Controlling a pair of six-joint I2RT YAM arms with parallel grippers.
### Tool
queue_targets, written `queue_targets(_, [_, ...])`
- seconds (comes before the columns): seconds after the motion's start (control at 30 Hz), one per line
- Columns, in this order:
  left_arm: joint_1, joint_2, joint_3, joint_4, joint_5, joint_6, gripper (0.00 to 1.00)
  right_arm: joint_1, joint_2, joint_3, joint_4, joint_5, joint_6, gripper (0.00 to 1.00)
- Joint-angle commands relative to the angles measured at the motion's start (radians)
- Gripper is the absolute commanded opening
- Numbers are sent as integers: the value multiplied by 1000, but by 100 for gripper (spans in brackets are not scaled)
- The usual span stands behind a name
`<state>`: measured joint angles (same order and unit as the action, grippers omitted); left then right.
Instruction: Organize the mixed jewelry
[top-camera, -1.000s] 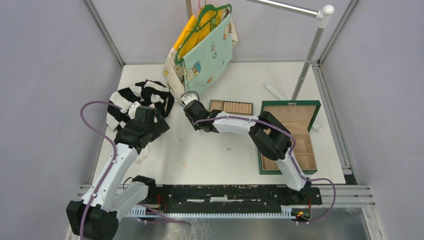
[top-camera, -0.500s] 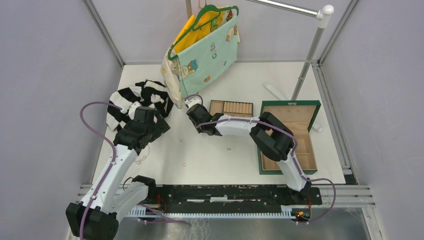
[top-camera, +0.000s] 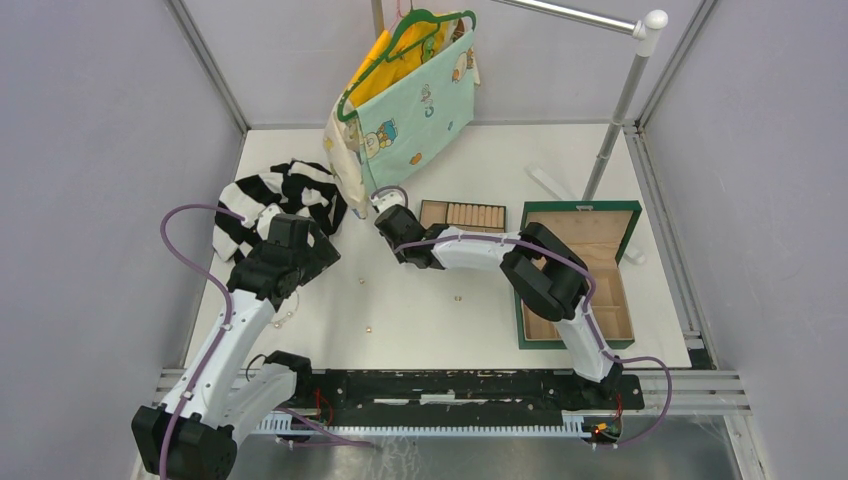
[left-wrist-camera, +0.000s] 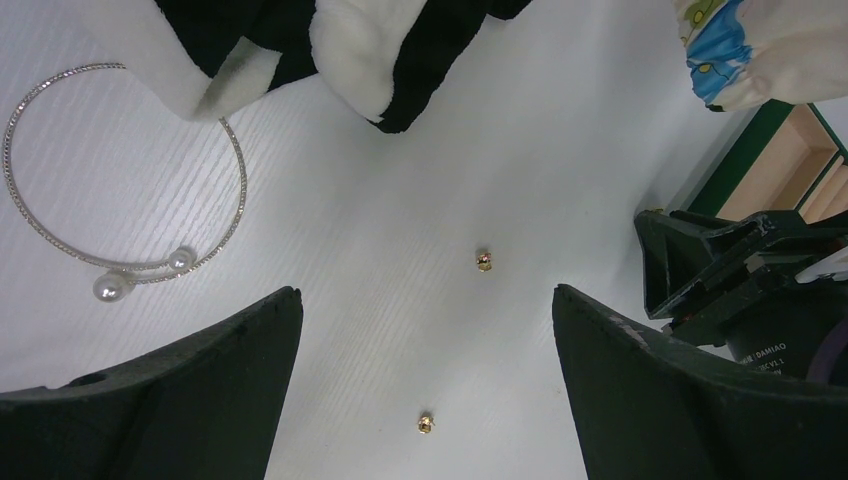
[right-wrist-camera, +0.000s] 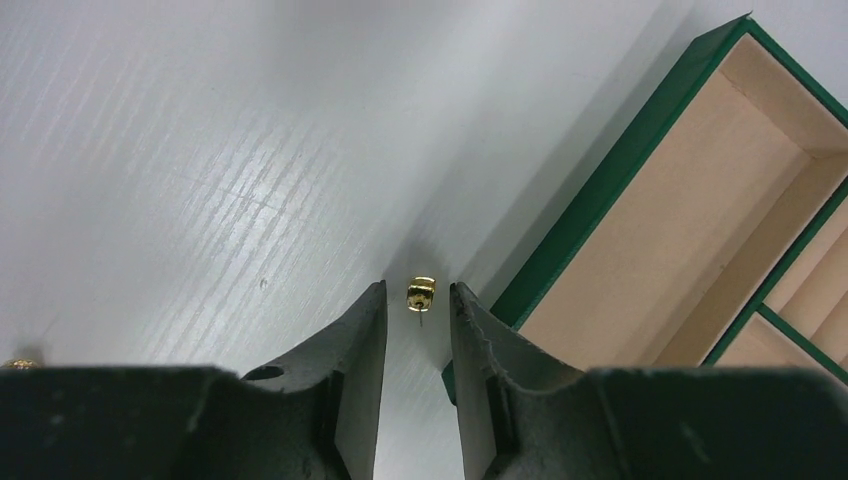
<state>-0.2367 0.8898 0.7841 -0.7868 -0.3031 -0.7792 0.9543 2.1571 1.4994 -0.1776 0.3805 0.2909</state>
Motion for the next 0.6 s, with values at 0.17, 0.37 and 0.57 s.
queue_targets(0.17, [7,-9,1,26,13,49,100,-9,-24,60,21,22,13,30])
queue_targets(0.37, [7,-11,-3,28,7,49,100,-11,-17,58,20,14,22,21])
queue_targets(0.57, [6,-10,-3,30,10,49,100,-10,-20,50,20,15,24,23])
